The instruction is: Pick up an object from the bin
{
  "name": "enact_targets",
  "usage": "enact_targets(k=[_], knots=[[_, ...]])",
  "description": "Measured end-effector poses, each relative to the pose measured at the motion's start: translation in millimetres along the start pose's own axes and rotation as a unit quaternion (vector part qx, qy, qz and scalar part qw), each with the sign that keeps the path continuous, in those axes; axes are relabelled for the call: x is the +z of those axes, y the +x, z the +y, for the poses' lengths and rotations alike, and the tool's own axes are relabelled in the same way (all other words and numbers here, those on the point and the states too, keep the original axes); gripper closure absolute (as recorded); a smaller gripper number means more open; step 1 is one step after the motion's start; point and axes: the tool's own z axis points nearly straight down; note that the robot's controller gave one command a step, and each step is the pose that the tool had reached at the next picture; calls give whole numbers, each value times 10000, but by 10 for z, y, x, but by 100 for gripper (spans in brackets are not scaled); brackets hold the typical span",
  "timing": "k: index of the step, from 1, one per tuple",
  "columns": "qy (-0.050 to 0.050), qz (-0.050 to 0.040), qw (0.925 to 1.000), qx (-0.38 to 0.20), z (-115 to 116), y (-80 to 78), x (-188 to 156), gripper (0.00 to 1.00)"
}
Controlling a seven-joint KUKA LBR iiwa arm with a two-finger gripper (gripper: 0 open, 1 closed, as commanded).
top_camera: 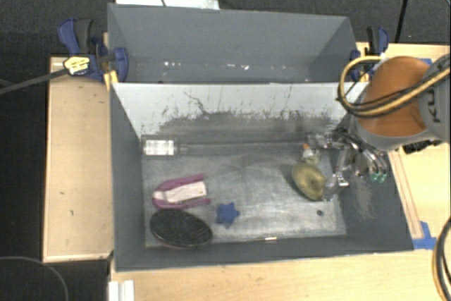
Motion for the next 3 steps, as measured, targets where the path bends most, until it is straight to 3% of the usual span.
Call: enact_targets(k=[1, 2, 3], knots=[[-10, 15, 9837, -1796, 346, -85, 144, 0], [-4, 13, 9837, -1797, 336, -86, 140, 100], [17, -48, 9684, -2493, 477, -275, -1154, 100]])
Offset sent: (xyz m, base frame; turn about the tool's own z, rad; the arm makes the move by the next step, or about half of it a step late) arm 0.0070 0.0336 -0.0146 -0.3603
